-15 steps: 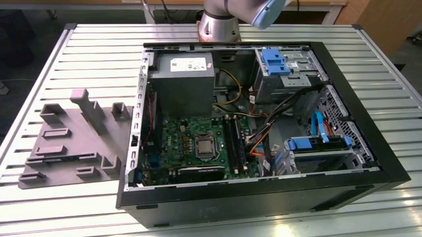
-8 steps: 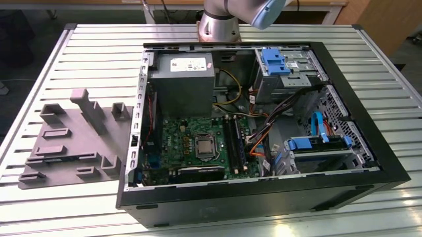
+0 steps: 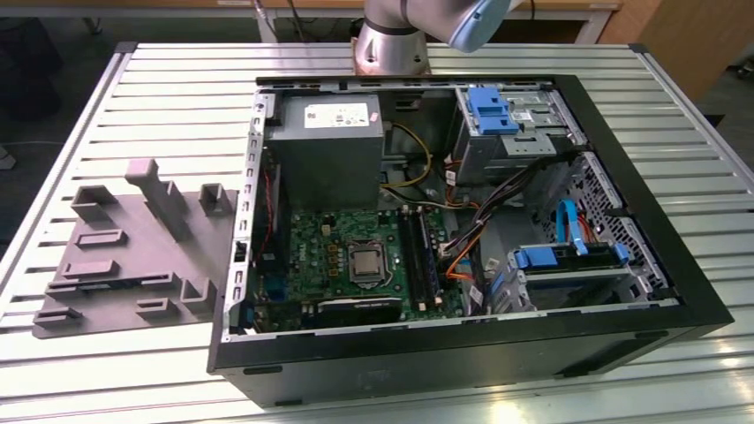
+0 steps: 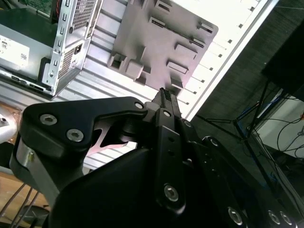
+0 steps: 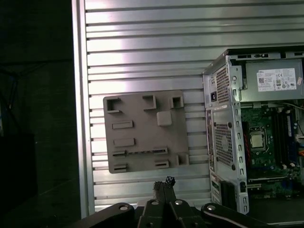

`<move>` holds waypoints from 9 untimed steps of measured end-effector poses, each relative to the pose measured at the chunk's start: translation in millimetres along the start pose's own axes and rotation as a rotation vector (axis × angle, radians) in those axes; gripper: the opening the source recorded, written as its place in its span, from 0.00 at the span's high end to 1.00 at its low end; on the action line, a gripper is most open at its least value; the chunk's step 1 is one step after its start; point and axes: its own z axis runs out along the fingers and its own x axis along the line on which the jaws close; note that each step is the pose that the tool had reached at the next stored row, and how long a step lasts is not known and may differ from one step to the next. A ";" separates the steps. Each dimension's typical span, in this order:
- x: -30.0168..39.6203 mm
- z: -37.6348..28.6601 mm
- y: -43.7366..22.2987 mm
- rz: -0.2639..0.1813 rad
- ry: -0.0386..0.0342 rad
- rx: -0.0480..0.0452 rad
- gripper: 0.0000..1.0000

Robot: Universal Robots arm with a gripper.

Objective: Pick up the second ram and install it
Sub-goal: 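Reach for the second ram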

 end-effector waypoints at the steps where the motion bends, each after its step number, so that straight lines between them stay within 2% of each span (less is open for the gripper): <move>1: 0.0 0.6 0.0 0.000 0.0000 0.0000 0.89; 9: 0.1 5.1 -0.2 0.000 0.0000 0.0000 0.89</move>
